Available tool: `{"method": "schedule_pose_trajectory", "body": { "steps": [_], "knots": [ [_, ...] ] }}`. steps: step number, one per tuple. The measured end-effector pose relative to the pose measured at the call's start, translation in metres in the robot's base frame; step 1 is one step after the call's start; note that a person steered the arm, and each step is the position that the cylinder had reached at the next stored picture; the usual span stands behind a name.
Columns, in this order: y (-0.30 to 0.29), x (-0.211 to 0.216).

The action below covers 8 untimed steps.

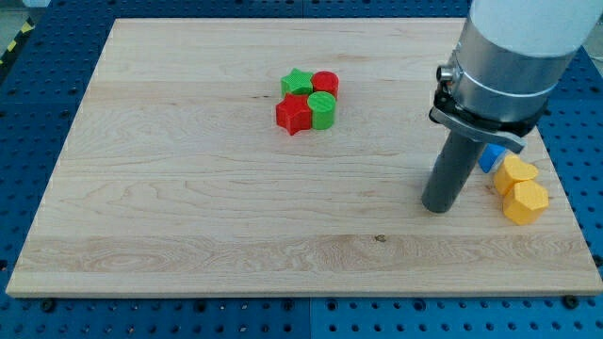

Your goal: Move the blue cube to the top of blue triangle

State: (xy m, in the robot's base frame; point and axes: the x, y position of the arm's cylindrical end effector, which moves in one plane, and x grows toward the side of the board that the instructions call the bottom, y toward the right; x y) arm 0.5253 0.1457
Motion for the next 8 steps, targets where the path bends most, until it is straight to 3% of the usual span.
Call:
{"method": "schedule_pose_trajectory", "body": {
  "steps": [2, 4, 8],
  "knots": [
    [-0.003, -0.031],
    [-0.019, -0.019],
    [0.041, -0.019]
  ]
}}
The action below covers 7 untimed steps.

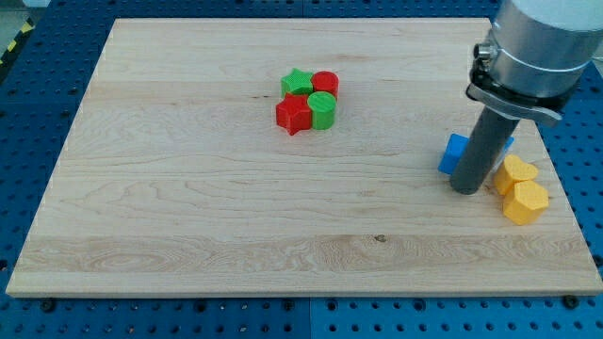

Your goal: Move the blue cube to the top of blue triangle

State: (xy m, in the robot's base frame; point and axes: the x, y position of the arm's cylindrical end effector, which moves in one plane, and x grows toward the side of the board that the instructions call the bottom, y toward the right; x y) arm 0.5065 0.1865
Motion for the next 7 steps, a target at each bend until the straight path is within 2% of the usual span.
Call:
{"method": "schedule_pose_trajectory", "body": {
  "steps": [2, 5, 6, 7],
  "knots": [
    [0.001, -0.005],
    [-0.004, -0.044],
    [-0.035, -0.045],
    [-0.063, -0.064]
  ]
}}
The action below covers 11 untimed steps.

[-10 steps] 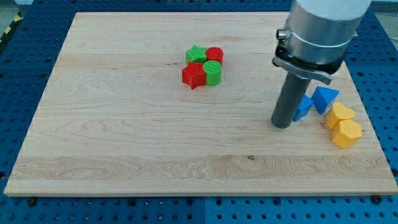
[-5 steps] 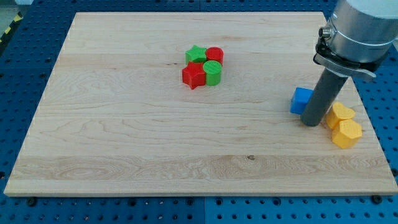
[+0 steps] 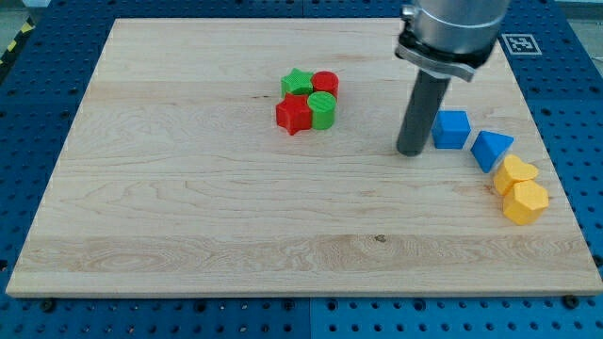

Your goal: Move the blue cube to the top of blue triangle

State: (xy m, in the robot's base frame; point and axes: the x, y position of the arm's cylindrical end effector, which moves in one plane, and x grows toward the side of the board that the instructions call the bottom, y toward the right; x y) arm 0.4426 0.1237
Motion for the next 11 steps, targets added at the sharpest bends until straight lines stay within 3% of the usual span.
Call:
{"method": "schedule_pose_trajectory", "body": {
  "steps": [1, 10, 11],
  "knots": [
    [0.000, -0.018],
    [0.086, -0.044],
    [0.086, -0.067]
  ]
}}
